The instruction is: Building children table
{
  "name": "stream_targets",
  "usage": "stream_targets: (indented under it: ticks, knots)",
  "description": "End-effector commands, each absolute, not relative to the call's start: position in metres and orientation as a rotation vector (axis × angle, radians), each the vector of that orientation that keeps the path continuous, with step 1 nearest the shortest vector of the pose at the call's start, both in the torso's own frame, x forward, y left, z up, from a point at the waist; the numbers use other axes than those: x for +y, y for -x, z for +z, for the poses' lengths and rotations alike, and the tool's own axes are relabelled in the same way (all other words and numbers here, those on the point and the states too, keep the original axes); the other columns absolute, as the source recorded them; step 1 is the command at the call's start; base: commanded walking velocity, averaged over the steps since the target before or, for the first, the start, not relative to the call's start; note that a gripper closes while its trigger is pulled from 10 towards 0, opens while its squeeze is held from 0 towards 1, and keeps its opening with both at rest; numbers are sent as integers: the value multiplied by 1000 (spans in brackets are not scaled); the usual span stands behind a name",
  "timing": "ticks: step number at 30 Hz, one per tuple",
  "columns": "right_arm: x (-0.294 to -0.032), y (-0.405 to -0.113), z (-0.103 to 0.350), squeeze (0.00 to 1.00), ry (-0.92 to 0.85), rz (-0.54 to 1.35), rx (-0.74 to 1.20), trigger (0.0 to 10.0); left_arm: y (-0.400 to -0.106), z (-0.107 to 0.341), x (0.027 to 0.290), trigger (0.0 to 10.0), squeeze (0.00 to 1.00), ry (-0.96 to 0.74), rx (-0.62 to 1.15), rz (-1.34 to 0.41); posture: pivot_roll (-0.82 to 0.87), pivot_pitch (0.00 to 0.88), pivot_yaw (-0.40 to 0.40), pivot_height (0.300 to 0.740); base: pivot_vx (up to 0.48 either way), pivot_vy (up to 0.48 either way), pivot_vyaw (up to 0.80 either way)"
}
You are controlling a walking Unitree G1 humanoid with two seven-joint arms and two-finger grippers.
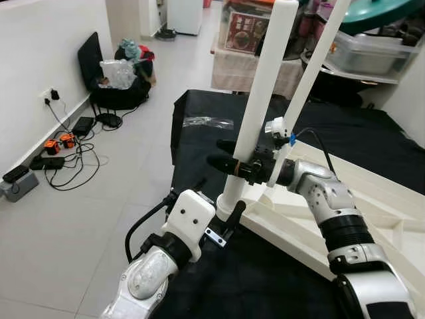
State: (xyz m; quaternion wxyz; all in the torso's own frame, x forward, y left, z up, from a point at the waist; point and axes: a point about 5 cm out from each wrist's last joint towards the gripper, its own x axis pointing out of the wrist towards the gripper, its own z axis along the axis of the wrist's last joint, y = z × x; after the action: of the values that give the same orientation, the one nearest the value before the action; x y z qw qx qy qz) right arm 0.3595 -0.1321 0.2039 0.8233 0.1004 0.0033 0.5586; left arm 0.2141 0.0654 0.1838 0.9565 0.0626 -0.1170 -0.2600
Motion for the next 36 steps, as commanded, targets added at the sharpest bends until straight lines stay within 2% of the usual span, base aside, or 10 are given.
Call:
stream_targets:
  ticks: [1,2,13,14,24,30,31,32,33,36]
  knots:
    - [-129,-363,206,0,-219,1187,-11,10000,-215,182,65,10000,0,-128,-231,-524,97,0,-122,740,0,0,0]
    - [-126,-366,203,0,-228,1175,-3,0,-215,182,65,10000,0,-128,-231,-526,96,0,-119,740,0,0,0]
    - [-126,-376,197,0,-246,949,-41,0,-215,182,65,10000,0,-132,-231,-525,95,0,-119,740,0,0,0]
    - [-129,-385,196,0,-250,709,-47,0,-215,182,65,10000,0,-130,-230,-526,91,0,-118,740,0,0,0]
    - [-177,-378,187,0,-207,-374,-48,0,-216,182,63,10000,0,-127,-230,-531,88,0,-117,740,0,0,0]
    - [-162,-375,189,0,-257,-402,-35,0,-216,182,65,10000,0,-135,-229,-525,95,0,-122,740,0,0,0]
    - [-156,-376,190,0,-274,-381,-38,5765,-216,182,65,10000,0,-136,-228,-523,97,0,-124,740,0,0,0]
    - [-156,-376,190,0,-274,-381,-38,5765,-216,182,65,10000,0,-136,-228,-523,97,0,-124,740,0,0,0]
    - [-149,-378,191,0,-292,-356,-35,10000,-216,182,65,10000,0,-137,-228,-522,97,0,-124,740,0,0,0]
    - [-144,-380,192,0,-303,-325,-39,10000,-216,181,65,10000,0,-137,-227,-522,96,0,-124,740,0,0,0]
